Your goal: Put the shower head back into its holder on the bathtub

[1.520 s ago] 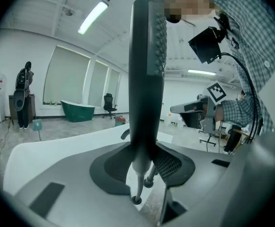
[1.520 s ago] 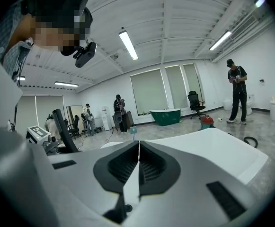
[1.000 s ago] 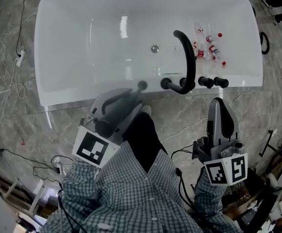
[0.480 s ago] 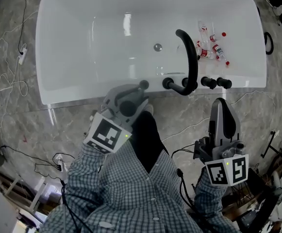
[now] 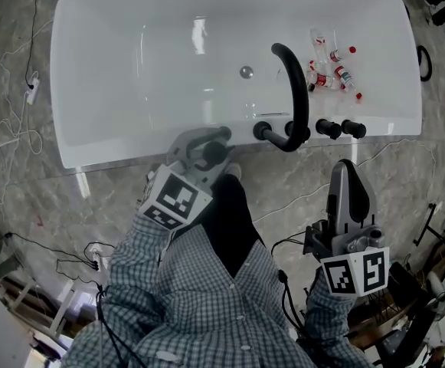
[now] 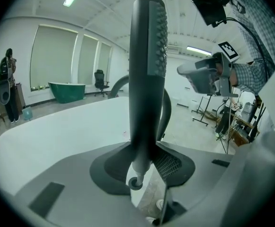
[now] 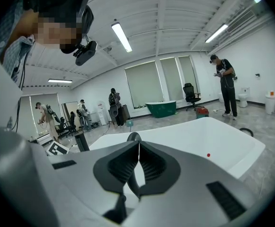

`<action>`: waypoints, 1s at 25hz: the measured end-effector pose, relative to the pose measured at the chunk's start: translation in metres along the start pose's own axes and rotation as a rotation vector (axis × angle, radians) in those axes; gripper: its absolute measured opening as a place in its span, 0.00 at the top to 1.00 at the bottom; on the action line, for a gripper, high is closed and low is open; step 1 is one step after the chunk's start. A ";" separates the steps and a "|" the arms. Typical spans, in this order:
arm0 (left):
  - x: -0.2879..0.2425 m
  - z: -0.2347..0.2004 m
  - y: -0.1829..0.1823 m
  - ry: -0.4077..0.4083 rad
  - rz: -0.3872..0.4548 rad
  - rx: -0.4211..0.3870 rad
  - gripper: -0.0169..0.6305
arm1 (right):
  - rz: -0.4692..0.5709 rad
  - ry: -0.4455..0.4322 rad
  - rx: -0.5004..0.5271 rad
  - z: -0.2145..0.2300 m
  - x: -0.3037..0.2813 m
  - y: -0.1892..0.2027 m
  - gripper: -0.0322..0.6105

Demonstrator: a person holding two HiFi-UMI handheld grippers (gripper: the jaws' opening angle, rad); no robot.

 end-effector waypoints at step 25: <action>-0.077 0.009 0.062 0.039 -0.078 -0.074 0.76 | -0.043 0.077 -0.074 0.012 0.019 0.045 0.93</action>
Point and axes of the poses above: the fingertips, and each gripper's own axes: x backward along the fingers, z to its right, y out of its underside, the point moved 10 cm from there along x, backward along the fingers, and after that the axes turned 15 degrees about -y, right-handed, at the moved point
